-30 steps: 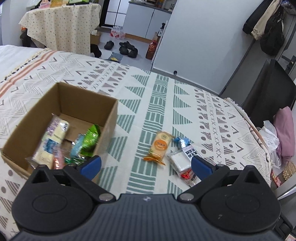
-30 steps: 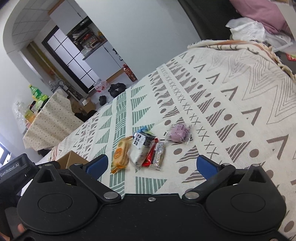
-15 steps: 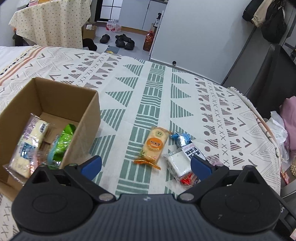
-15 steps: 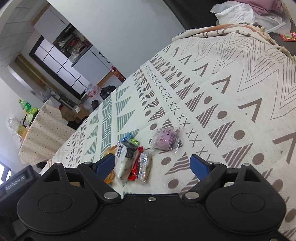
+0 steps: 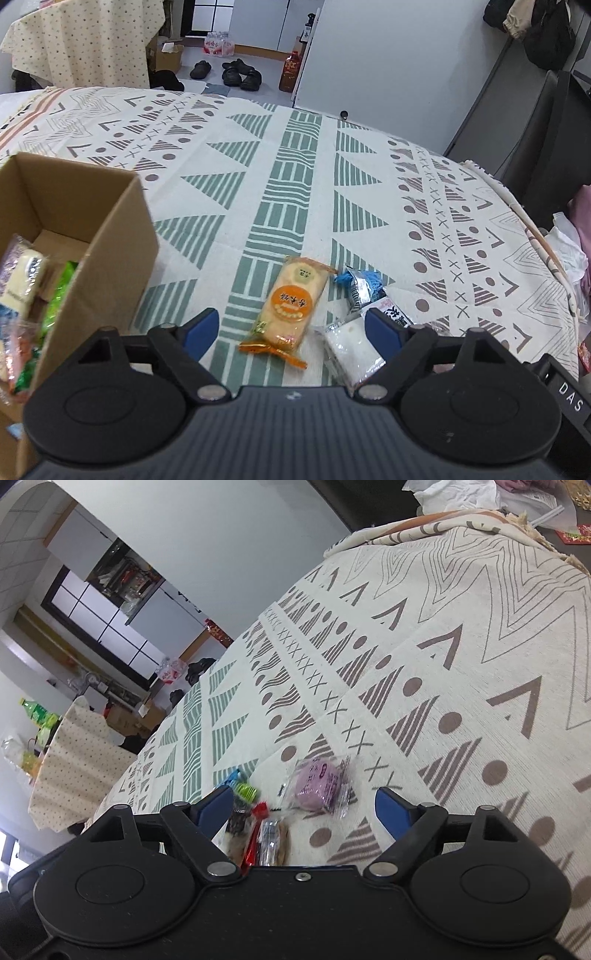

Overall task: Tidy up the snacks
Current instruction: 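Withdraw both open grippers from the box toward the remaining snacks, then grasp the yellow cracker packet with the left gripper while the right gripper grasps the pink round candy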

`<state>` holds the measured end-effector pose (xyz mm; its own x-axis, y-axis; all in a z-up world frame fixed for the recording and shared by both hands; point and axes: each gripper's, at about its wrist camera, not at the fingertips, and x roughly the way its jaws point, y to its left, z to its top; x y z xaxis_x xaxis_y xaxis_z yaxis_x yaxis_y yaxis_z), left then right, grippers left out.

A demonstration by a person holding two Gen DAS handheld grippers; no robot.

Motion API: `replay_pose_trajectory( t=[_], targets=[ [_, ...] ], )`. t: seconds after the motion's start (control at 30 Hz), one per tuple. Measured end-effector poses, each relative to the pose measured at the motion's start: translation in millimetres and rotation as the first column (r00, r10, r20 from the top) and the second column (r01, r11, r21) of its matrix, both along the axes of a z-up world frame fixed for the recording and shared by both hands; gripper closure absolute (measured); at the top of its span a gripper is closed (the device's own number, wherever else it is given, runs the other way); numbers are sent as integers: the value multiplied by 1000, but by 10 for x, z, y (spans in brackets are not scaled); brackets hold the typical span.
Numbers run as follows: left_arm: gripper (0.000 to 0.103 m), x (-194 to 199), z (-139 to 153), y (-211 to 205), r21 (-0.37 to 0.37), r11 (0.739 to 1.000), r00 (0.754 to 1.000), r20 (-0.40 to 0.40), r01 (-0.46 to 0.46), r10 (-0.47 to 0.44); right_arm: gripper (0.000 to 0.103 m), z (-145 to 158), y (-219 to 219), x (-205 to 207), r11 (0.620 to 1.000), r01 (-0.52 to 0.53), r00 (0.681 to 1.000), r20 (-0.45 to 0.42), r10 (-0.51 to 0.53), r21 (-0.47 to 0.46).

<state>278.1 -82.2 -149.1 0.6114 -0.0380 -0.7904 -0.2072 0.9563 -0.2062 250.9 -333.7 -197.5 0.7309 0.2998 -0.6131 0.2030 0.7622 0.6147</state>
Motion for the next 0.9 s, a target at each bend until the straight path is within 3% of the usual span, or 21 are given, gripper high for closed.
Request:
replay_pose_trajectory(
  t=[0.23,0.57,0.73,0.8,0.9],
  targets=[
    [32,186,-213,-25,-2,1000,999,-33,4,-4,28,-133,20,134,1000,12,999,-33,-12,-6],
    [38,320,-416,-5,8,1000,998,-56,-8,8,32,-192,166,277,996,-27,1000,-13,26,-86],
    [59,297,-444,57,34,999,997,-75,-26,28,38,-186,236,302,987,-37,999,-3,37,-153],
    [68,274,-438,54,36,999,997,-78,-15,18,46,-192,277,321,982,-48,999,-5,48,-185],
    [69,210,-416,60,37,999,996,-82,-16,19,54,-190,321,312,973,-62,998,-5,62,-224]
  ],
)
